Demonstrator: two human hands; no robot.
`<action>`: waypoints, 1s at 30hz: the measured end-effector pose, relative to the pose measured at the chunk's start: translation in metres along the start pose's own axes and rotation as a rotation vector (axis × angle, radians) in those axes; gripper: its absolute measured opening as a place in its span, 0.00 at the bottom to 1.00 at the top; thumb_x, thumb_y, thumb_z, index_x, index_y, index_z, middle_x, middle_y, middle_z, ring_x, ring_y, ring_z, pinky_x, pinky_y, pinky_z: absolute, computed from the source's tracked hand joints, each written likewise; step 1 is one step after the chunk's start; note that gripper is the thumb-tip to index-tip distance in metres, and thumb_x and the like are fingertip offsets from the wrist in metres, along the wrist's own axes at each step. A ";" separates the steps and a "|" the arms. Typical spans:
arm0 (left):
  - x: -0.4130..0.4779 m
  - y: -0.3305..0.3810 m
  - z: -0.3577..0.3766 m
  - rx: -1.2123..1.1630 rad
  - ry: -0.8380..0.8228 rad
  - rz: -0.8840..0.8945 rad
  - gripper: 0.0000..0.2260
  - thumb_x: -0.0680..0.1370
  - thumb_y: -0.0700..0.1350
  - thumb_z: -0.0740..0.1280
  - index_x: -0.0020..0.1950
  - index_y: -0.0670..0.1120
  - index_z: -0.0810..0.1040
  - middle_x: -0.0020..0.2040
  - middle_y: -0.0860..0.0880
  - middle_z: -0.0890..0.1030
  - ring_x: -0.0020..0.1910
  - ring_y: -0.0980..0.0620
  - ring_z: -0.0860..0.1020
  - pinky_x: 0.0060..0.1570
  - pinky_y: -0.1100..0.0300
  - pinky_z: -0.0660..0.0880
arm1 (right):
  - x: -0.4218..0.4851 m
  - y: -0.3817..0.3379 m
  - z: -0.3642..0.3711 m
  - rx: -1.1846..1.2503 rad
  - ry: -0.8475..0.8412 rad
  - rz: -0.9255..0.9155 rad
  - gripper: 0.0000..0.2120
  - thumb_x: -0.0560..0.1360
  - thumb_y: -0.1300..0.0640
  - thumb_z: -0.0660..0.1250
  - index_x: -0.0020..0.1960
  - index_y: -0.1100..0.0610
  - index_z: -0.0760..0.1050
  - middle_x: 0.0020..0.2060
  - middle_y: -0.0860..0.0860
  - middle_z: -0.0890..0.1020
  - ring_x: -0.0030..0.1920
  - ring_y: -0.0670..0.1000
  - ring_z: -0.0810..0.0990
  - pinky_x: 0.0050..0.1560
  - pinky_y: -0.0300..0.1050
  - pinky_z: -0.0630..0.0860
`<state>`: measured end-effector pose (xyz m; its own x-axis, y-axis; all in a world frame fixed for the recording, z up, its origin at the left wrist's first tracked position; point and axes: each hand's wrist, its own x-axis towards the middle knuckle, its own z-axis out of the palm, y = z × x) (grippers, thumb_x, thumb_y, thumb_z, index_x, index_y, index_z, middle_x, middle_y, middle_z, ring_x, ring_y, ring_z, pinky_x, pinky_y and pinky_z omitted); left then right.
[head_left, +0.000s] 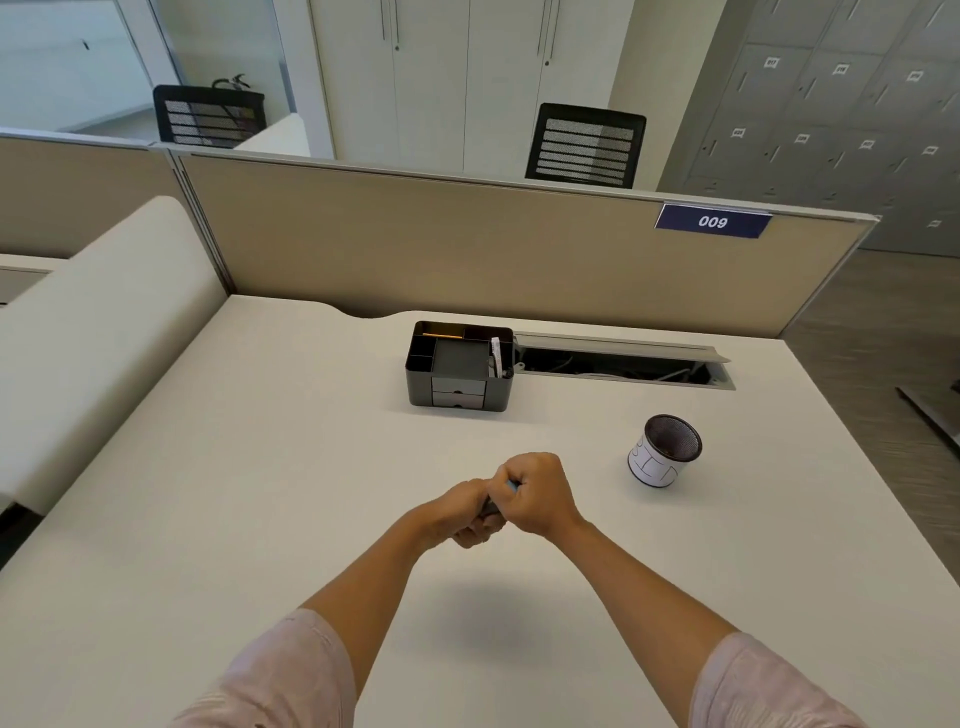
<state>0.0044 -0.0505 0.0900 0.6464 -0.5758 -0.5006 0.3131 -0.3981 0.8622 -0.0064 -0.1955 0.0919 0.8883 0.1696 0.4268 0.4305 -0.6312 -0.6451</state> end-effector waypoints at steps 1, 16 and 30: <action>0.000 -0.002 -0.002 -0.021 -0.028 -0.016 0.15 0.73 0.47 0.52 0.25 0.49 0.65 0.23 0.53 0.65 0.22 0.54 0.58 0.23 0.64 0.54 | 0.001 0.001 0.000 0.007 -0.014 -0.020 0.15 0.67 0.56 0.61 0.24 0.51 0.60 0.17 0.42 0.62 0.19 0.45 0.62 0.25 0.30 0.57; -0.003 -0.047 0.002 -0.127 0.332 -0.048 0.28 0.80 0.65 0.43 0.44 0.46 0.72 0.35 0.50 0.72 0.32 0.54 0.67 0.35 0.62 0.68 | -0.055 0.038 0.036 -0.116 -0.215 0.673 0.24 0.77 0.34 0.54 0.35 0.48 0.76 0.33 0.48 0.83 0.34 0.51 0.80 0.32 0.44 0.69; -0.008 -0.095 0.005 -0.195 0.492 -0.011 0.13 0.81 0.56 0.59 0.53 0.47 0.72 0.48 0.50 0.80 0.42 0.53 0.77 0.42 0.59 0.72 | -0.095 0.046 0.066 -0.139 -0.271 0.636 0.13 0.72 0.43 0.71 0.52 0.49 0.76 0.48 0.45 0.81 0.48 0.48 0.79 0.48 0.46 0.76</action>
<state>-0.0336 -0.0116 0.0122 0.8779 -0.1507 -0.4545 0.4147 -0.2354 0.8790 -0.0605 -0.1901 -0.0201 0.9773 -0.0930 -0.1905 -0.1935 -0.7583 -0.6226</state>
